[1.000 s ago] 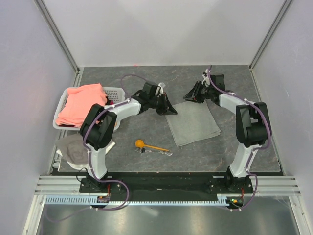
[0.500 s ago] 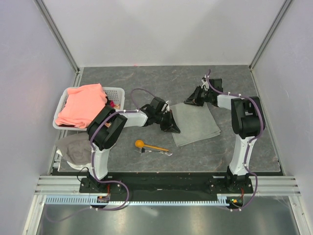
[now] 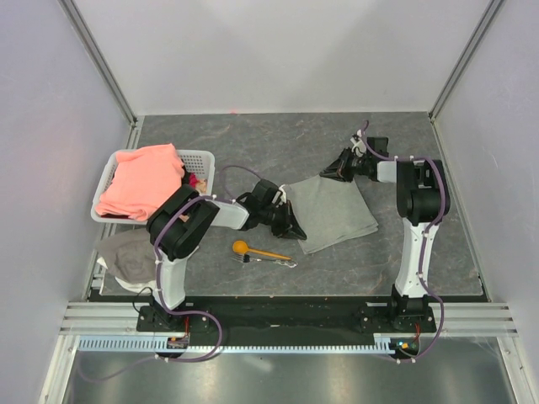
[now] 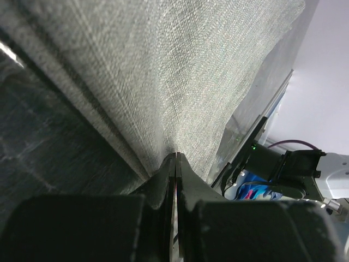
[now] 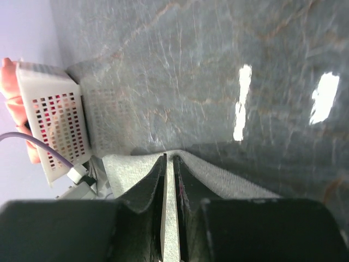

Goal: Fold the napkin into a case and place the utensils inside
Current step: Smooth out the rectangle-folded napkin at the center of the board, then pick up the top corner of the square-folded napkin from the center of the board.

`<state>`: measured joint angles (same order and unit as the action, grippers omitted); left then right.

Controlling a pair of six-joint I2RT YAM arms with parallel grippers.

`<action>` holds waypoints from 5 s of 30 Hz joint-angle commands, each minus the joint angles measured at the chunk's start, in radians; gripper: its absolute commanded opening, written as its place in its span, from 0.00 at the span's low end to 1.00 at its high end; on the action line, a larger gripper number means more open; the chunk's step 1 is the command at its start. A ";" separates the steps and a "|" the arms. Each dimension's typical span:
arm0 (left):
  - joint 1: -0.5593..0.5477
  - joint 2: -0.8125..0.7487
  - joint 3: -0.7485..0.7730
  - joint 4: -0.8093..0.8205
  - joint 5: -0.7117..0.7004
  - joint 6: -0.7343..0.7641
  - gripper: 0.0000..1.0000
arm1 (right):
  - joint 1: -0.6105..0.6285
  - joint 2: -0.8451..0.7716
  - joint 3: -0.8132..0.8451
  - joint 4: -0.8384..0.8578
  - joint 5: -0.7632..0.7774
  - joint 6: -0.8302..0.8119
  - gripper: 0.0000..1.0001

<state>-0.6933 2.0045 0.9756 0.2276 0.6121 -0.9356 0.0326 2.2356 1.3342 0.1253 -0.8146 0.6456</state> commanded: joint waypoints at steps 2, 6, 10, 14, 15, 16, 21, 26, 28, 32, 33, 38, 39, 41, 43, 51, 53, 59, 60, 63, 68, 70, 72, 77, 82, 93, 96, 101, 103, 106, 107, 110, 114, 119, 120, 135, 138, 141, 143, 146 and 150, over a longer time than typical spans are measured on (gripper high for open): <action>-0.008 -0.016 -0.048 -0.080 -0.051 0.014 0.06 | -0.030 0.056 0.082 0.011 0.048 -0.018 0.18; -0.002 -0.023 0.027 -0.126 -0.032 0.035 0.06 | -0.030 0.000 0.141 -0.085 0.064 -0.052 0.20; 0.015 -0.039 0.147 -0.154 -0.014 0.035 0.06 | -0.069 -0.109 0.120 -0.248 0.173 -0.104 0.26; 0.051 -0.003 0.256 -0.159 0.017 0.006 0.06 | -0.079 -0.198 0.060 -0.269 0.222 -0.132 0.32; 0.061 0.011 0.277 -0.160 0.023 0.001 0.06 | -0.079 -0.202 0.054 -0.268 0.221 -0.139 0.33; 0.083 0.025 0.314 -0.163 0.021 -0.002 0.06 | -0.082 -0.202 0.043 -0.266 0.224 -0.147 0.34; 0.161 0.138 0.391 -0.188 0.031 -0.023 0.06 | -0.088 -0.148 0.042 -0.260 0.210 -0.152 0.34; 0.235 0.235 0.436 -0.221 0.015 -0.009 0.06 | -0.102 -0.090 0.042 -0.236 0.210 -0.156 0.30; 0.253 0.260 0.457 -0.282 0.000 0.003 0.06 | -0.111 -0.079 0.042 -0.230 0.229 -0.161 0.30; 0.282 0.284 0.453 -0.290 0.001 0.018 0.06 | -0.115 -0.076 0.060 -0.251 0.285 -0.207 0.30; 0.285 0.268 0.440 -0.295 -0.005 0.027 0.06 | -0.112 -0.079 0.074 -0.275 0.308 -0.213 0.30; 0.273 0.142 0.371 -0.301 -0.049 0.069 0.07 | -0.070 -0.214 0.079 -0.409 0.501 -0.256 0.44; 0.265 0.114 0.335 -0.301 -0.058 0.073 0.08 | -0.062 -0.243 0.059 -0.484 0.575 -0.248 0.54; 0.250 0.013 0.296 -0.303 -0.083 0.089 0.13 | -0.053 -0.348 0.022 -0.548 0.731 -0.230 0.62; 0.212 -0.080 0.252 -0.303 -0.094 0.107 0.16 | -0.051 -0.460 -0.070 -0.593 0.799 -0.210 0.74; -0.062 -0.156 0.183 -0.295 -0.058 0.126 0.13 | -0.048 -0.767 -0.426 -0.655 0.782 -0.192 0.72; -0.098 -0.126 0.169 -0.280 -0.066 0.126 0.11 | -0.048 -0.823 -0.483 -0.656 0.782 -0.198 0.60; -0.120 -0.101 0.129 -0.257 -0.080 0.138 0.07 | -0.048 -0.878 -0.530 -0.668 0.809 -0.230 0.40; -0.120 -0.102 0.124 -0.258 -0.083 0.147 0.07 | -0.048 -0.883 -0.527 -0.664 0.793 -0.234 0.38; -0.118 -0.098 0.117 -0.258 -0.094 0.149 0.07 | -0.048 -0.877 -0.520 -0.667 0.792 -0.238 0.31; -0.117 -0.087 0.106 -0.254 -0.100 0.146 0.06 | -0.048 -0.846 -0.523 -0.658 0.779 -0.241 0.26; -0.115 -0.084 0.104 -0.255 -0.098 0.149 0.06 | -0.048 -0.837 -0.521 -0.659 0.782 -0.242 0.25; -0.112 -0.079 0.103 -0.255 -0.095 0.152 0.06 | -0.048 -0.835 -0.521 -0.656 0.785 -0.242 0.26; -0.103 -0.064 0.087 -0.249 -0.083 0.149 0.06 | -0.049 -0.820 -0.521 -0.656 0.781 -0.242 0.29; -0.103 -0.062 0.072 -0.232 -0.075 0.139 0.06 | -0.049 -0.795 -0.532 -0.645 0.761 -0.241 0.30; -0.101 -0.058 0.064 -0.206 -0.064 0.132 0.06 | -0.048 -0.771 -0.547 -0.616 0.727 -0.239 0.32; -0.101 -0.062 0.057 -0.200 -0.063 0.132 0.06 | -0.049 -0.775 -0.549 -0.610 0.724 -0.242 0.31; -0.101 -0.087 0.055 -0.200 -0.048 0.132 0.06 | -0.049 -0.780 -0.547 -0.605 0.720 -0.251 0.25; -0.100 -0.098 0.061 -0.200 -0.043 0.130 0.06 | -0.049 -0.781 -0.547 -0.604 0.718 -0.254 0.12; -0.097 -0.122 0.066 -0.205 -0.041 0.126 0.06 | -0.049 -0.791 -0.547 -0.602 0.729 -0.256 0.00; -0.097 -0.127 0.069 -0.208 -0.040 0.126 0.06 | -0.048 -0.798 -0.547 -0.605 0.732 -0.258 0.00; -0.094 -0.133 0.077 -0.214 -0.037 0.126 0.06 | -0.049 -0.806 -0.555 -0.607 0.746 -0.250 0.02; -0.094 -0.128 0.077 -0.215 -0.032 0.126 0.06 | -0.048 -0.791 -0.563 -0.609 0.756 -0.245 0.26; -0.094 -0.125 0.069 -0.206 -0.031 0.126 0.06 | -0.049 -0.757 -0.567 -0.592 0.738 -0.238 0.31; -0.094 -0.125 0.069 -0.203 -0.031 0.126 0.06 | -0.049 -0.754 -0.569 -0.589 0.733 -0.236 0.31; -0.094 -0.107 0.058 -0.177 -0.011 0.112 0.06 | -0.048 -0.774 -0.555 -0.570 0.733 -0.244 0.24; -0.086 -0.115 0.060 -0.177 -0.012 0.109 0.06 | -0.048 -0.795 -0.534 -0.593 0.709 -0.245 0.22; -0.074 -0.112 0.071 -0.177 -0.009 0.106 0.06 | -0.045 -0.811 -0.523 -0.615 0.707 -0.251 0.21; -0.068 -0.098 0.075 -0.177 0.000 0.103 0.06 | -0.043 -0.818 -0.521 -0.622 0.704 -0.251 0.20; -0.057 -0.084 0.071 -0.175 -0.003 0.104 0.06 | -0.040 -0.829 -0.515 -0.635 0.690 -0.256 0.19; -0.045 -0.081 0.058 -0.171 -0.008 0.109 0.06 | -0.005 -0.841 -0.500 -0.639 0.675 -0.256 0.17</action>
<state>-0.7486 1.9182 1.0382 0.0181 0.5858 -0.8291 -0.0071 1.4315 0.7845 -0.5014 -0.1154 0.3958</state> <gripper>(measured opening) 0.062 0.177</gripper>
